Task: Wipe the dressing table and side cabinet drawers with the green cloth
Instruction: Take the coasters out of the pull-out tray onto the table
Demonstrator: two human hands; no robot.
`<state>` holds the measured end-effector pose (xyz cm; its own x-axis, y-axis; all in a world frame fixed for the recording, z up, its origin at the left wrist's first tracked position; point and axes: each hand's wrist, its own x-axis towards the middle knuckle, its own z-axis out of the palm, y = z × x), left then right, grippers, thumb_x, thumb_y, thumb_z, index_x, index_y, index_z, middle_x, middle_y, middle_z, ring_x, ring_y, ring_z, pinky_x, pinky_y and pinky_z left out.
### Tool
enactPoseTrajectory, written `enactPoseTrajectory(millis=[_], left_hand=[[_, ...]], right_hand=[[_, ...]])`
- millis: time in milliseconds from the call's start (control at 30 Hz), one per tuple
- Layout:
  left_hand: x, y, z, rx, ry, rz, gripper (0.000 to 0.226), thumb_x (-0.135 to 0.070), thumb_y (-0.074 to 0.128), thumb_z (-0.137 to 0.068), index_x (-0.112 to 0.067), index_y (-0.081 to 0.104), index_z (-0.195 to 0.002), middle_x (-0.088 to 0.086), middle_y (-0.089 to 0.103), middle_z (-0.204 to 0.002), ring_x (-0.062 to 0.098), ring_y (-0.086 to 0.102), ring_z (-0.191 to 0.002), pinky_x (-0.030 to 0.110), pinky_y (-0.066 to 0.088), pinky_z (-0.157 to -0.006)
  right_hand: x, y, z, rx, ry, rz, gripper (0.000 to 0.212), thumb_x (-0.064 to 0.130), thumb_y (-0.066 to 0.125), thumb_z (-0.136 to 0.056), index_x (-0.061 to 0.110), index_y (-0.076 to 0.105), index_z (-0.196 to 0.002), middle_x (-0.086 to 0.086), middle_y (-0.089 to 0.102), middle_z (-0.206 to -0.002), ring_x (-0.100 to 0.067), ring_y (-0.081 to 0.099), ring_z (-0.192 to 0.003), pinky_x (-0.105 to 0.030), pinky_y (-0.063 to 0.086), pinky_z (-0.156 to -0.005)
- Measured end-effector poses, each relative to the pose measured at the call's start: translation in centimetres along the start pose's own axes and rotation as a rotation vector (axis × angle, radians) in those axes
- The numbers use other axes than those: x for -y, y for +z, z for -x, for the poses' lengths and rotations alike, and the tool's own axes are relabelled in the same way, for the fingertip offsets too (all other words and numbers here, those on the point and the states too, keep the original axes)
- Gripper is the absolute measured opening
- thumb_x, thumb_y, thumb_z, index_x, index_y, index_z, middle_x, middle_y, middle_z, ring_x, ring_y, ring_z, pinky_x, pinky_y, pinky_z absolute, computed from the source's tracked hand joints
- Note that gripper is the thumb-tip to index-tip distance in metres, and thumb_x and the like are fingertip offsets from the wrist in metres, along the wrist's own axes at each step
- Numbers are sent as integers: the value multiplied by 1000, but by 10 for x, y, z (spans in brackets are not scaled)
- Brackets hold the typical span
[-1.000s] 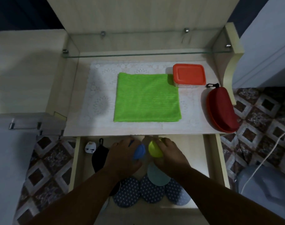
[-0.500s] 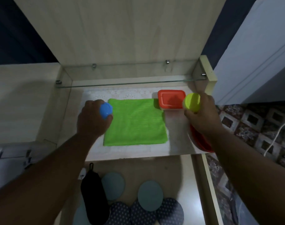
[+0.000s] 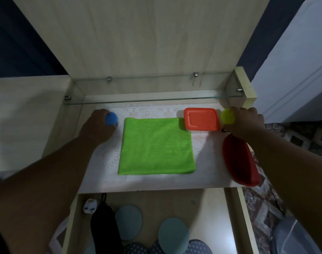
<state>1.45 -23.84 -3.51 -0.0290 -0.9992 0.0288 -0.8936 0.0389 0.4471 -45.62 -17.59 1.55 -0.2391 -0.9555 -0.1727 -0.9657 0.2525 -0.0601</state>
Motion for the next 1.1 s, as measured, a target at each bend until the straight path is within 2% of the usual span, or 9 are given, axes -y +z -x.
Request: enactPoseTrajectory(millis=[233,400,533,633,733,833,967,1033,1100], left_hand=[[-4,8,5,-47,46,-10,55,-27,85,-76,-11,59,-121,15,57,-125,39,59,-110,45,49,-91],[-11,2,20,-34,6,112,62,-24,86,-76,-7,58,-129,16,56,-132,32,56,-117,30,41,-95],[-16,-14,75,-243,104,128,46,-32,71,-80,-6,63,-116,15,59,-115,24,61,-93,32,48,-85],[-18,-17,140,-233,130,112,23,-30,66,-82,-13,65,-98,5,64,-95,14,55,-76,28,44,-72],[10,-4,209,22,203,36,28,-36,56,-87,-12,70,-92,8,68,-92,21,59,-86,36,49,-76],[50,6,251,156,231,-88,40,-34,49,-87,-9,72,-107,12,70,-106,31,66,-97,41,58,-80],[74,7,263,215,328,-288,52,-23,44,-77,-7,69,-120,16,69,-115,29,60,-106,40,56,-78],[79,3,258,311,319,-390,54,-26,43,-76,-10,67,-121,16,68,-114,33,63,-106,44,53,-78],[82,1,253,349,331,-490,54,-28,40,-72,-12,71,-114,13,69,-107,32,67,-102,45,51,-78]], right_hand=[[2,1,-3,19,11,70,56,50,59,-91,18,49,-136,-17,59,-130,-39,42,-123,-49,34,-100],[5,3,1,36,34,44,65,48,61,-91,17,40,-144,-19,54,-135,-41,43,-123,-50,35,-100],[18,6,32,-223,-80,-31,60,43,58,-81,11,51,-132,-28,54,-122,-48,50,-108,-54,42,-90],[35,16,81,-387,-238,-233,45,30,54,-78,6,61,-116,-26,59,-109,-45,54,-96,-48,45,-83],[67,45,150,-223,-499,-388,31,26,54,-80,6,68,-98,-16,65,-91,-37,59,-84,-42,44,-79],[103,92,222,22,-678,-417,18,21,62,-75,13,71,-88,-9,70,-83,-28,61,-79,-38,52,-69],[153,142,283,359,-696,-412,41,32,53,-86,16,67,-122,-5,69,-118,-20,65,-107,-31,56,-87],[181,152,299,585,-576,-402,57,35,54,-98,19,39,-150,-5,47,-147,-21,46,-135,-30,40,-108],[209,159,310,678,-496,-448,71,42,57,-97,21,22,-156,-5,39,-151,-24,39,-138,-35,36,-109]])
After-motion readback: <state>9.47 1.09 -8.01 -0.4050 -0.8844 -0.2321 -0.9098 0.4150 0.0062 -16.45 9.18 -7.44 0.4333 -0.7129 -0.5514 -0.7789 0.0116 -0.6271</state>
